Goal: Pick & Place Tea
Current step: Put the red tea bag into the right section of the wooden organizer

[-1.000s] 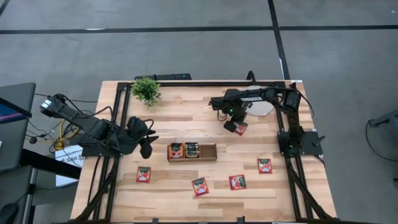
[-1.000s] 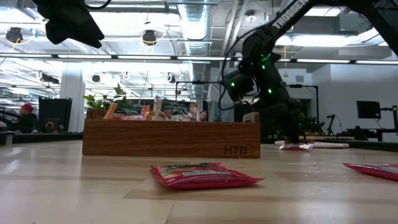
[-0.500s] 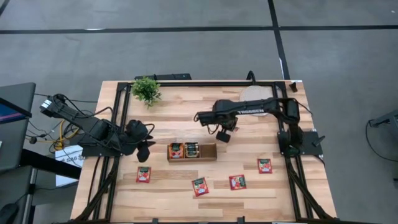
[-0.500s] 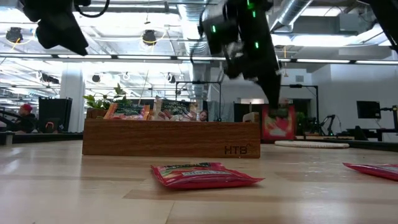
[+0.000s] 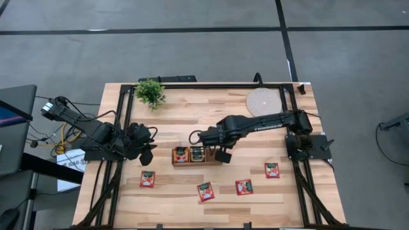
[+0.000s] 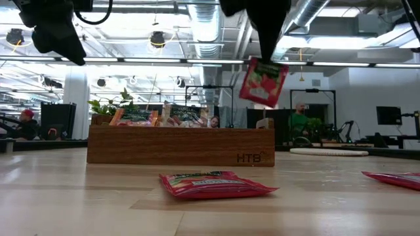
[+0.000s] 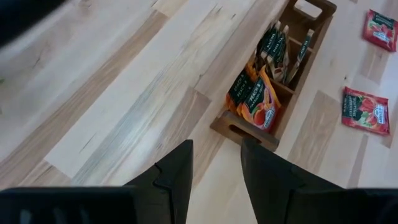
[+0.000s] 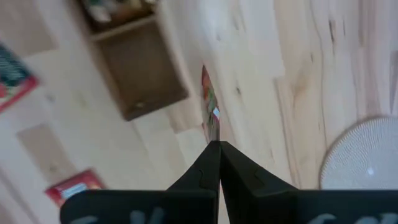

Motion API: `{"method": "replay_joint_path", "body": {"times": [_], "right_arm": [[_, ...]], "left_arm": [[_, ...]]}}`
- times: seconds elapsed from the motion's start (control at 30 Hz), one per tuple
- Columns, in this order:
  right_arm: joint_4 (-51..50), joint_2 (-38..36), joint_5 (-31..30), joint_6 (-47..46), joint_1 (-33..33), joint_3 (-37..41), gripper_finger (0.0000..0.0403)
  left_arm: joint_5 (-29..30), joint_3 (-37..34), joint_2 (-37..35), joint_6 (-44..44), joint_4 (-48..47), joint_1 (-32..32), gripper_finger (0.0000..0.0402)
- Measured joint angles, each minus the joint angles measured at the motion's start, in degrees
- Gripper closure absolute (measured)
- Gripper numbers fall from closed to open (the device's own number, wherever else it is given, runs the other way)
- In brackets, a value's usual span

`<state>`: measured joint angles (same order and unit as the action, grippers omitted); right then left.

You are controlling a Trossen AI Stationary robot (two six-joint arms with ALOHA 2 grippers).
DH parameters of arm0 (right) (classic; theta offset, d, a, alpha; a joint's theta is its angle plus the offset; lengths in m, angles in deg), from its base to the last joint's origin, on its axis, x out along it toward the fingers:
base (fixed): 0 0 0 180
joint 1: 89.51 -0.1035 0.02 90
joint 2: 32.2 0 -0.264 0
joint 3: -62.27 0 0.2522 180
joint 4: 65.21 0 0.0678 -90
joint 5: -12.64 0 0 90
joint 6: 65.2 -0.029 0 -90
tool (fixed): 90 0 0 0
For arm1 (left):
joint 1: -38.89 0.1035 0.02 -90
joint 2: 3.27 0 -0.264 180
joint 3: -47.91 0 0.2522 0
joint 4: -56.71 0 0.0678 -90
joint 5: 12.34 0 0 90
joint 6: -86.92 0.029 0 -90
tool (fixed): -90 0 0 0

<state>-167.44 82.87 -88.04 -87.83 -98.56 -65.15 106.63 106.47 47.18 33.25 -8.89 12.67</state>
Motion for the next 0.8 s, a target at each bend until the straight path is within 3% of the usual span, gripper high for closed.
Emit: {"method": "replay_joint_path", "body": {"times": [0.5, 0.8], "right_arm": [[2.93, 0.39, 0.28, 1.89, -2.93, -2.63, 0.0403], [5.03, 0.39, 3.63, 4.82, -2.91, -2.63, 0.0403]], "left_arm": [[0.02, 0.00, 0.05, 0.04, 0.03, 0.00, 0.0276], [0.21, 0.00, 0.05, 0.25, 0.03, -0.01, 0.0276]]}}
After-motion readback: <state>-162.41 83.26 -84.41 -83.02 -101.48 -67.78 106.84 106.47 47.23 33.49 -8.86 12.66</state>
